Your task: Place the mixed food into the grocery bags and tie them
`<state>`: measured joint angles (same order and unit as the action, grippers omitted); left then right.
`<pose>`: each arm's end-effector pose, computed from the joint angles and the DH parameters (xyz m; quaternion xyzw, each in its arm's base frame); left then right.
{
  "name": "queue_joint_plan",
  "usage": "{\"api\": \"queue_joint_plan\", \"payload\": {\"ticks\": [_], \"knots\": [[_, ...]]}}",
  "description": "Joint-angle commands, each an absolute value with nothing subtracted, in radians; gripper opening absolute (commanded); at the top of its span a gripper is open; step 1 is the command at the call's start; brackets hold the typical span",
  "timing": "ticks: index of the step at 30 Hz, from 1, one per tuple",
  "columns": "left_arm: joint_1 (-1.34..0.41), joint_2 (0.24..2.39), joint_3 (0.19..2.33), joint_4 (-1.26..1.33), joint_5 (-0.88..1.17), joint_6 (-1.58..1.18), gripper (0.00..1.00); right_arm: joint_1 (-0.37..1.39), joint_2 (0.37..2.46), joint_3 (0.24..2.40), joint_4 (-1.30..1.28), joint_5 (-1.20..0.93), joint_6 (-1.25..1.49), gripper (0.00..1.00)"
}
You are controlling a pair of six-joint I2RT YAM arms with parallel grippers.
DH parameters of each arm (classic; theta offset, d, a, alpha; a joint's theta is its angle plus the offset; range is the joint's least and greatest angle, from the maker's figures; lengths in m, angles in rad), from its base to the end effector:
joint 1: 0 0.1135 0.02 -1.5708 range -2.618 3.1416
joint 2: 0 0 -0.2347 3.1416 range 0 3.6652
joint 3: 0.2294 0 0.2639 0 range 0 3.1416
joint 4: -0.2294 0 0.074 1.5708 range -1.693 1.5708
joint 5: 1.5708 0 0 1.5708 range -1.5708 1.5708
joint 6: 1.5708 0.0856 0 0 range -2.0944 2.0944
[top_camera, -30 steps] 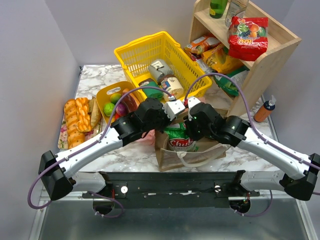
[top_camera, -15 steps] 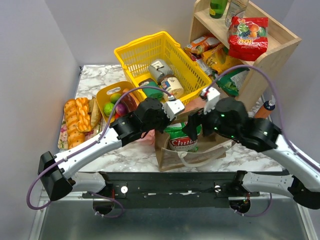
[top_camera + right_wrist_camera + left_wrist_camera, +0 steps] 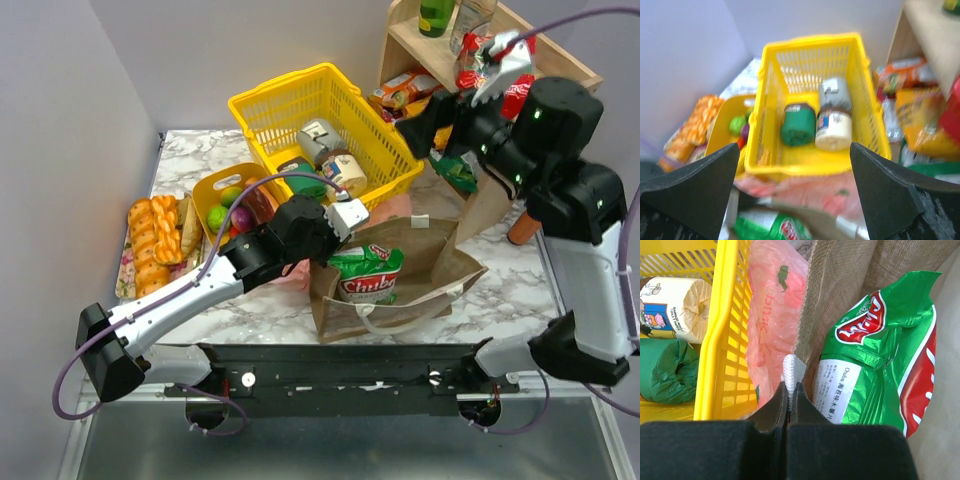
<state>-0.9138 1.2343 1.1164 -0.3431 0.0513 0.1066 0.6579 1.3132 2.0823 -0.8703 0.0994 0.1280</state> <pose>0.2088 -0.2779 0.2935 0.4267 0.7349 -0.2269 0.4758 0.2121 0.1532 0.5462 -0.1619 0.7239 0.2224 0.6327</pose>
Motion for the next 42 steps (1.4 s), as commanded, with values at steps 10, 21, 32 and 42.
{"api": "queue_joint_plan", "payload": {"ticks": [10, 21, 32, 42], "knots": [[-0.919, 1.207, 1.14, -0.368, 0.1, 0.097, 0.0, 0.277, 1.485, 2.378, -0.904, 0.005, -0.061, 1.0], [-0.919, 1.219, 1.143, -0.373, 0.112, 0.097, 0.0, 0.005, 1.473, 2.292, -0.833, -0.228, -0.02, 0.99], [-0.919, 1.226, 1.143, -0.374, 0.117, 0.097, 0.0, -0.163, 1.552, 2.255, -0.753, -0.367, 0.083, 0.89], [-0.92, 1.244, 1.143, -0.379, 0.114, 0.098, 0.0, -0.169, 1.634, 2.27, -0.726, -0.381, 0.112, 0.83]]}}
